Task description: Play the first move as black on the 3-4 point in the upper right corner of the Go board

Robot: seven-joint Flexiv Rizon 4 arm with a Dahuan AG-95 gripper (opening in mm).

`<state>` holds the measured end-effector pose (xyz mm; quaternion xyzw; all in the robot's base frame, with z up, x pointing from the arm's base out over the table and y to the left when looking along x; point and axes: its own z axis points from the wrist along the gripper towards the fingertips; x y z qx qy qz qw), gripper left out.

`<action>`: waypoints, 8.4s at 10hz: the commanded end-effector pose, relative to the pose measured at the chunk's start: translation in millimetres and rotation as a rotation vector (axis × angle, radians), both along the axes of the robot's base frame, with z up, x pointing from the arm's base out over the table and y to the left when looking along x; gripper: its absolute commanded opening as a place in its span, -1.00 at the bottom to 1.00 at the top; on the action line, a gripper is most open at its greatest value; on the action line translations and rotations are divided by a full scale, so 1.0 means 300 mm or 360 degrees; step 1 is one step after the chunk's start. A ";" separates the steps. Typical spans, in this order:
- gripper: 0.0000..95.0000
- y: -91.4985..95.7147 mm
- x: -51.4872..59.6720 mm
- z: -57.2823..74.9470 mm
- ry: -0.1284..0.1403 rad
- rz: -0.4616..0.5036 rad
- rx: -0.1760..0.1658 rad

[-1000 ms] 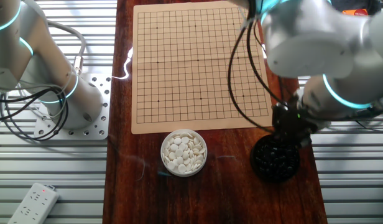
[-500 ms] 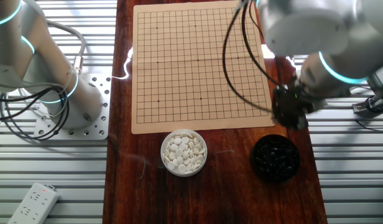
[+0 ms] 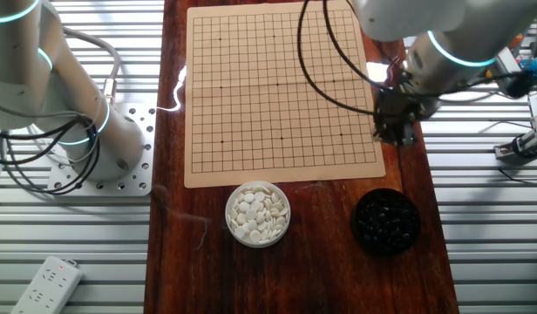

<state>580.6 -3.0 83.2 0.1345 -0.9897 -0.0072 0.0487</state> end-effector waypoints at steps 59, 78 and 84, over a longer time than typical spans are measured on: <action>-1.00 0.006 -0.179 -0.166 0.0209 0.0448 0.0015; -1.00 0.000 -0.163 -0.214 0.0224 0.0556 -0.0038; -1.00 0.010 -0.155 -0.223 0.0229 0.0554 -0.0043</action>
